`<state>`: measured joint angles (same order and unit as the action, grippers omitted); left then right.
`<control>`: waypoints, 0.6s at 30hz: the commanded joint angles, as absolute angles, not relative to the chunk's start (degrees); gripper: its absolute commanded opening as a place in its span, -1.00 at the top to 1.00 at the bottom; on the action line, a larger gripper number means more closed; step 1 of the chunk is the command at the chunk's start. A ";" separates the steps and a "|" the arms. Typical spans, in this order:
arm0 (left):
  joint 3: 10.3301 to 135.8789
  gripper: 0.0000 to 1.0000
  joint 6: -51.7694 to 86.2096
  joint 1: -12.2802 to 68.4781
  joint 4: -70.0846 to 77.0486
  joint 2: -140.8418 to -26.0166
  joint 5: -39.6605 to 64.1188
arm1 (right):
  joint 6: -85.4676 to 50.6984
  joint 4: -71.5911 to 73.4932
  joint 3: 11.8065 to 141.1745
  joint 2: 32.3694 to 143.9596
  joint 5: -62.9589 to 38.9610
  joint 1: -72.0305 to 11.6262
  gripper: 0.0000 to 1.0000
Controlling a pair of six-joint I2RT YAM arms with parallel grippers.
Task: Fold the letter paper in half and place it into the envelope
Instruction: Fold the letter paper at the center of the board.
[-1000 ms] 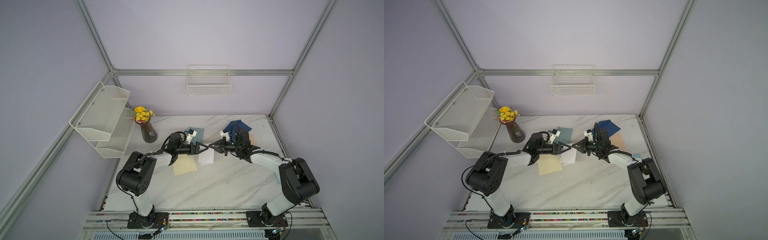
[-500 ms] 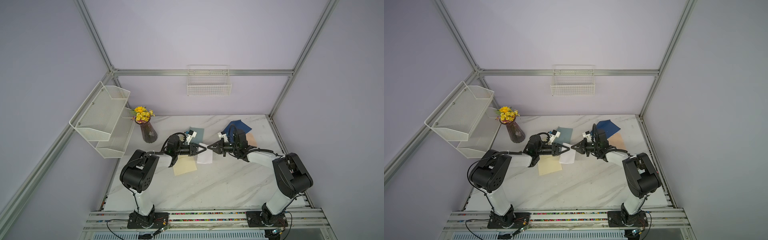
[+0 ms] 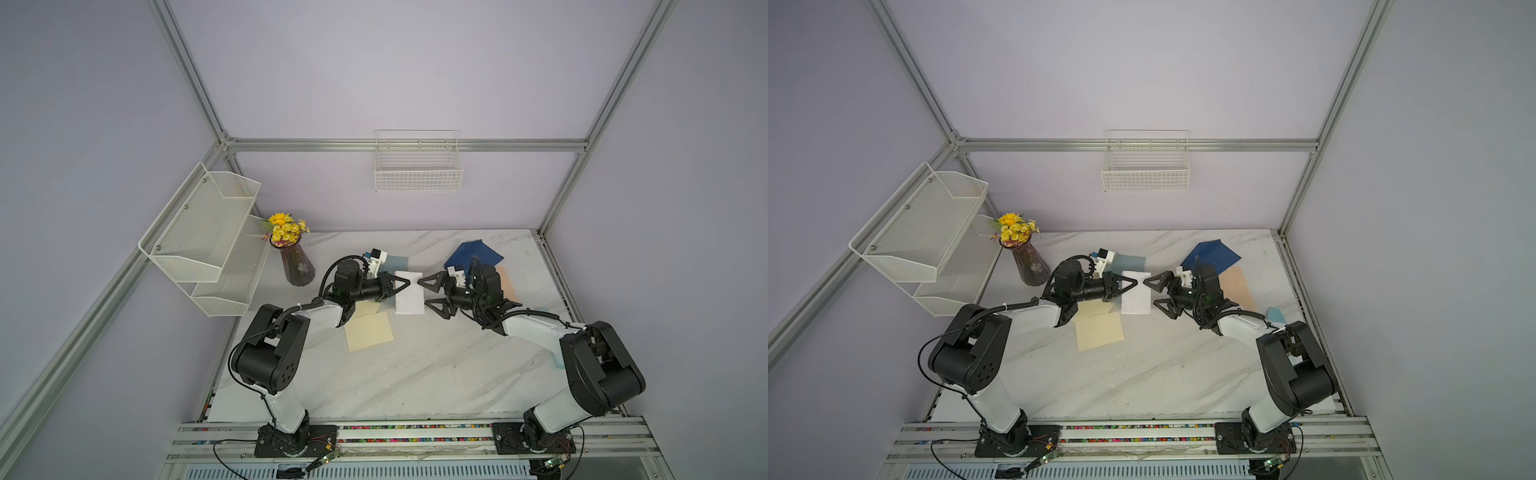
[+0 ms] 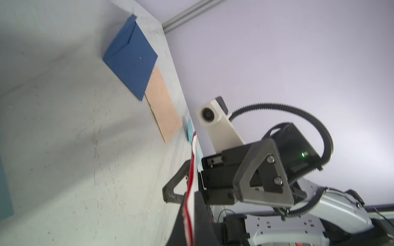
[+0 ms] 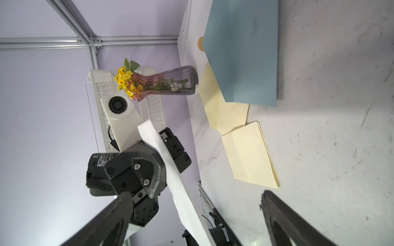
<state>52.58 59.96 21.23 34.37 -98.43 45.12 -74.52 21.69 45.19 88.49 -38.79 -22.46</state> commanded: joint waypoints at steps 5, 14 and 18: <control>49.94 1.00 68.74 21.71 33.66 -89.34 16.85 | -87.36 34.50 42.07 87.16 -23.20 -28.65 -0.94; 45.61 1.00 75.87 27.34 40.56 -87.19 2.47 | -90.55 42.30 46.69 93.73 -16.06 -32.96 -0.85; 43.88 1.00 76.17 29.48 42.05 -86.43 -1.84 | -91.41 43.14 48.20 96.03 -14.31 -34.69 -0.69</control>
<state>44.27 74.56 28.60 37.21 -88.92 4.99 -88.55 38.63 46.70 95.09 -17.56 -33.41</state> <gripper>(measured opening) 0.047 0.867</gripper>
